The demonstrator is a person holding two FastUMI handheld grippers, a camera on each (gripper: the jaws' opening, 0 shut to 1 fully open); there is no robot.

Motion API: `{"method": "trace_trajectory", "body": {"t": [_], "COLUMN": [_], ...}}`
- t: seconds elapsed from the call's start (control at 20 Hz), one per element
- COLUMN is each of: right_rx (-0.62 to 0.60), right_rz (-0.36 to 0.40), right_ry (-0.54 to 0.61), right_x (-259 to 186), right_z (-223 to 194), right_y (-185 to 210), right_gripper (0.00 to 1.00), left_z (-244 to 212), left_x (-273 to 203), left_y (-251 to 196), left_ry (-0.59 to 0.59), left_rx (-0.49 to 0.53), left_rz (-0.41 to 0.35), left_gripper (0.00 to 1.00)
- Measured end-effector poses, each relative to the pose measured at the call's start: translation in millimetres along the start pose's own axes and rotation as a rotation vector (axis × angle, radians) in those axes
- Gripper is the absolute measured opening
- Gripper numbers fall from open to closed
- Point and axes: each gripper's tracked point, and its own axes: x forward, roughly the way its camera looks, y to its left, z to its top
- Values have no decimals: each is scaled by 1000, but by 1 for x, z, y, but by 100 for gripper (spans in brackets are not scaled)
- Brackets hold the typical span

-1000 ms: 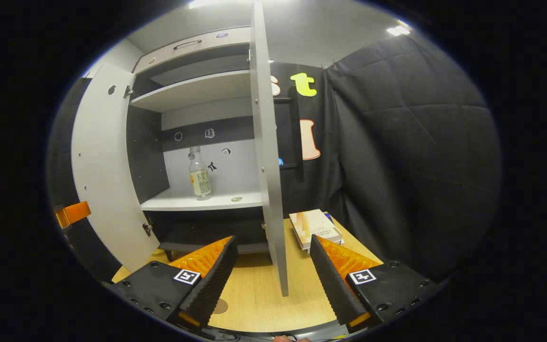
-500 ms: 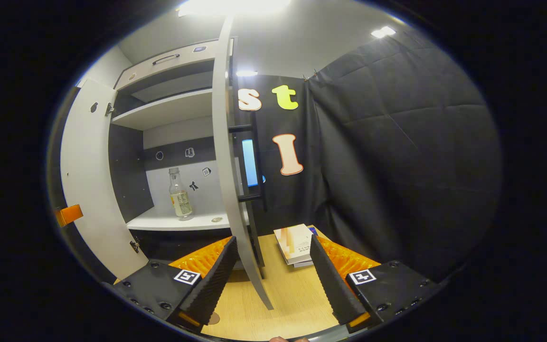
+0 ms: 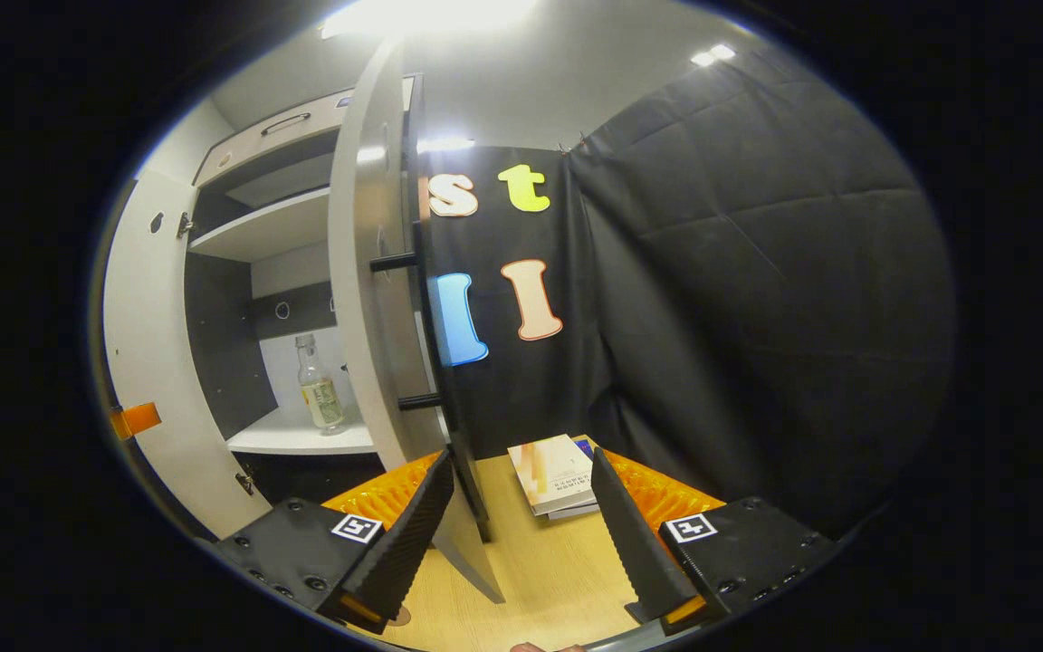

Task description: Grasp the bottle in the cabinet with the left hand and place it on the coaster, then close the right door with the right hand and the left door with the left hand.

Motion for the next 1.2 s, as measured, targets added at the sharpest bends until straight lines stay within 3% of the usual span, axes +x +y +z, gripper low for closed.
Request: {"method": "trace_trajectory", "body": {"t": [0.45,0.75,1.2], "right_rx": [-24,-25,8], "right_rz": [-37,-76,-181], "right_ry": [-24,-30,-45], "right_x": [15,29,48], "right_z": [10,15,23], "right_y": [-29,-53,-96], "right_gripper": [98,98,96], "left_z": [19,43,57], "left_x": [57,122,220], "left_y": [-13,-33,-99], "left_ry": [7,-7,-19], "left_rx": [-26,-12,35], "left_rz": [-20,-86,-200], "left_gripper": [92,93,92]}}
